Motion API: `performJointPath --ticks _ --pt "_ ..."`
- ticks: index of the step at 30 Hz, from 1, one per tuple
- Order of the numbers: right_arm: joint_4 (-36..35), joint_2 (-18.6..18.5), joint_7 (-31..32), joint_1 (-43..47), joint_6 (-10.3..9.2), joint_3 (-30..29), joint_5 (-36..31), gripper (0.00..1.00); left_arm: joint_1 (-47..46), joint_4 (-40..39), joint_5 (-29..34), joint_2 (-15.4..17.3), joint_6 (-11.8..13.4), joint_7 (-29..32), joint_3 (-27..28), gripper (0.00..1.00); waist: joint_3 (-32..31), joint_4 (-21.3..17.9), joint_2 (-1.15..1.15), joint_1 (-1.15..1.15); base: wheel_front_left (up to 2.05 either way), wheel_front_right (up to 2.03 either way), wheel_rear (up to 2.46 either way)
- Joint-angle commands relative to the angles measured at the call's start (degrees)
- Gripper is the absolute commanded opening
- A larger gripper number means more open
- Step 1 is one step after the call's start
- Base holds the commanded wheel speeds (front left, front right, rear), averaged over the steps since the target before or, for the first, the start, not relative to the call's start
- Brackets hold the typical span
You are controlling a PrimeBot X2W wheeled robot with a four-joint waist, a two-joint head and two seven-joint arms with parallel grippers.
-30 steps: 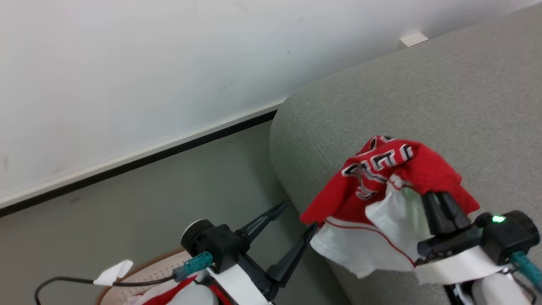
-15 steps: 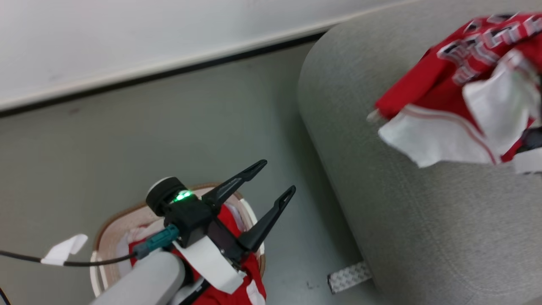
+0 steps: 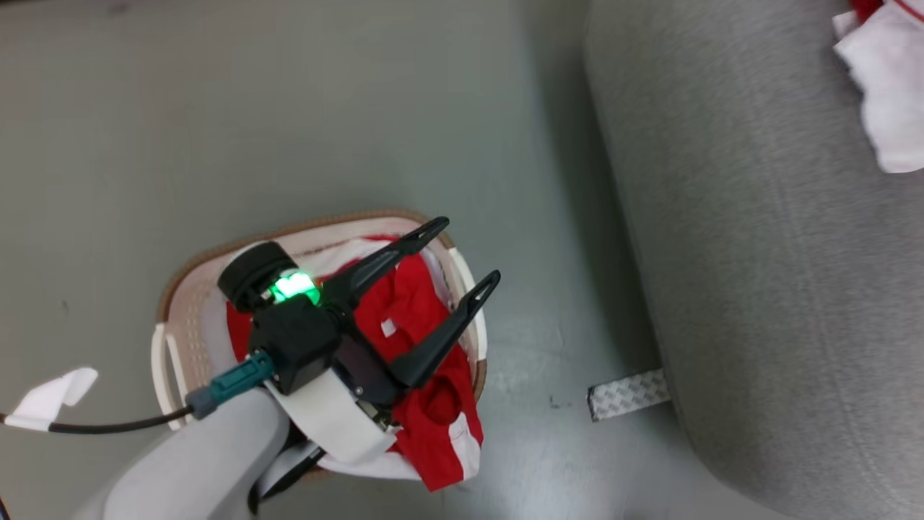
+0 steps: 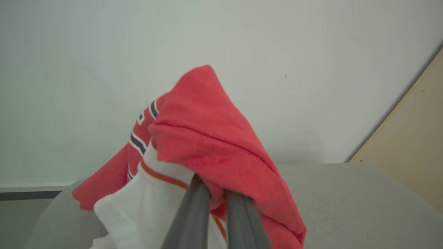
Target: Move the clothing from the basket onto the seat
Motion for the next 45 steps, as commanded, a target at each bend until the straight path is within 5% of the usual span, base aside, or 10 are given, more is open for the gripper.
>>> performJointPath --ticks 1,9,13,15,16,17,29,45 --pt "2.1 -1.2 2.0 -1.7 -0.14 0.1 -2.3 0.00 -1.0 -0.2 0.3 0.6 -0.2 -0.1 -0.1 1.00 3.0 1.3 0.00 -0.02 0.00 0.00 0.00" --pt "12.8 -0.2 15.7 -4.5 -0.14 1.2 -4.5 0.01 -2.1 0.7 -0.5 1.1 -0.3 -0.6 -0.5 1.00 4.2 2.2 0.00 -0.02 0.00 0.00 0.00" --pt "13.7 -0.2 18.4 -3.8 -0.14 2.1 -3.8 0.15 -2.0 1.5 -1.0 0.8 -0.3 -0.8 -0.2 1.00 3.3 2.4 0.00 -0.02 0.00 0.00 0.00" --pt "13.9 -0.3 18.8 -3.2 -0.14 2.1 -3.5 0.33 -1.7 1.9 -1.0 0.5 -0.3 -0.9 -0.1 1.00 2.4 2.3 0.00 -0.02 0.00 0.00 0.00" --pt "13.9 -0.2 19.0 -2.8 -0.14 2.2 -3.6 0.85 -1.4 2.1 -1.1 0.4 -0.3 -0.8 -0.1 1.00 1.8 2.3 0.00 -0.02 0.00 0.00 0.00" --pt "13.7 -0.2 18.9 -2.5 -0.14 2.4 -3.5 1.00 -1.2 2.4 -1.1 0.3 -0.3 -0.8 -0.1 1.00 1.2 2.2 0.00 -0.02 0.00 0.00 0.00" --pt "11.3 -1.9 22.9 4.2 -0.14 8.3 0.1 1.00 2.7 5.7 -1.6 -3.3 -0.1 -0.9 1.8 1.00 -9.6 2.7 0.00 -0.02 0.00 0.00 0.00" --pt "-10.2 -2.4 16.2 18.2 -0.14 14.5 7.2 1.00 12.2 10.0 -1.5 -9.3 0.8 -0.9 9.9 1.00 -28.7 7.3 0.00 -0.02 0.00 0.00 0.00"
